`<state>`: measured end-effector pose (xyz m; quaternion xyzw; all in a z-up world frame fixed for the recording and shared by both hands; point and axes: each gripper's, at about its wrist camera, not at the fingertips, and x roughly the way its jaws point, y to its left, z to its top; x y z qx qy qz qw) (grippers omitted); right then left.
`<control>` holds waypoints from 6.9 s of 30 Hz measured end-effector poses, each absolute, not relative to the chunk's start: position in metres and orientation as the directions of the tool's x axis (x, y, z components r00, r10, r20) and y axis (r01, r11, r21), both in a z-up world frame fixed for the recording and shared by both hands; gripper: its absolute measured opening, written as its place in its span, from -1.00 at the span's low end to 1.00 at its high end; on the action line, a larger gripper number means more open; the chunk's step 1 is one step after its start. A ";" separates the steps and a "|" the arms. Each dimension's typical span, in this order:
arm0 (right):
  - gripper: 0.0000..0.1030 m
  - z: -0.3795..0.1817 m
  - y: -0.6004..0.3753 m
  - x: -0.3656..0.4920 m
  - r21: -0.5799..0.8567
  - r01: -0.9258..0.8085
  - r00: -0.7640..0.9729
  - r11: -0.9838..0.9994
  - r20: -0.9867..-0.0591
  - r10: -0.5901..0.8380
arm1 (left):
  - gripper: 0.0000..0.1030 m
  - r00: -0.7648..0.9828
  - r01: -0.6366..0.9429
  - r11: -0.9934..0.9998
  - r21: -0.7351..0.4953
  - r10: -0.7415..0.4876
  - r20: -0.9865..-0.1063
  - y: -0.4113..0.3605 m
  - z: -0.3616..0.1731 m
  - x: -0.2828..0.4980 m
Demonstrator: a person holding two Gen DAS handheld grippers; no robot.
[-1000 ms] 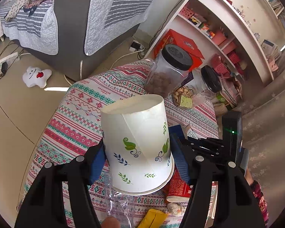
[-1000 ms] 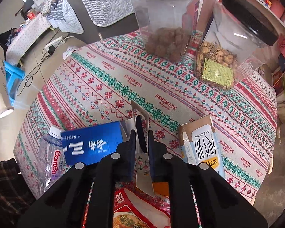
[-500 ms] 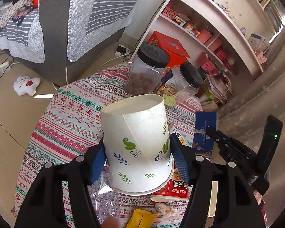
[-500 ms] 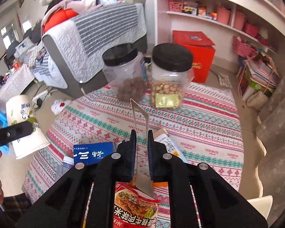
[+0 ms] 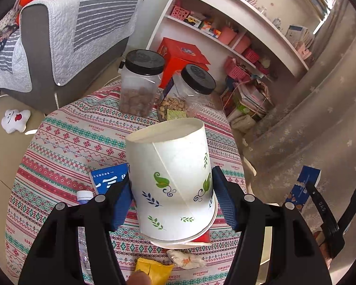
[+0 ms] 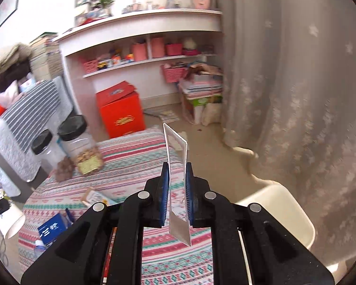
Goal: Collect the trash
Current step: 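Carry the packet over the white bin and open the right gripper, then lower the paper cup into the white bin and open the left gripper, then grasp the blue carton on the table with the left gripper, then grasp the milk carton with the right gripper and lift it while the left gripper holds the blue carton, then carry the milk carton over the white bin and open the right gripper, then carry the blue carton over the white bin and open the left gripper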
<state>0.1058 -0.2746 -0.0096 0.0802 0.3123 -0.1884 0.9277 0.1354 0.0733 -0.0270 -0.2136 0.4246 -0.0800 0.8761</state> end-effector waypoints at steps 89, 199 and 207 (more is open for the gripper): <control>0.87 -0.024 -0.221 0.112 -0.139 0.275 0.725 0.951 -0.620 -0.300 | 0.64 0.124 0.508 0.827 0.240 0.205 -0.971 0.011 -0.185 0.242; 0.87 0.021 -0.384 0.000 0.220 0.814 0.576 0.537 -0.421 -0.701 | 0.02 0.791 0.218 0.967 -0.131 -0.254 -0.556 -0.089 0.002 0.085; 0.86 0.040 -0.422 -0.040 0.349 0.821 0.566 0.453 -0.389 -0.727 | 0.02 0.647 0.430 0.872 -0.234 -0.478 -0.594 -0.216 -0.002 0.087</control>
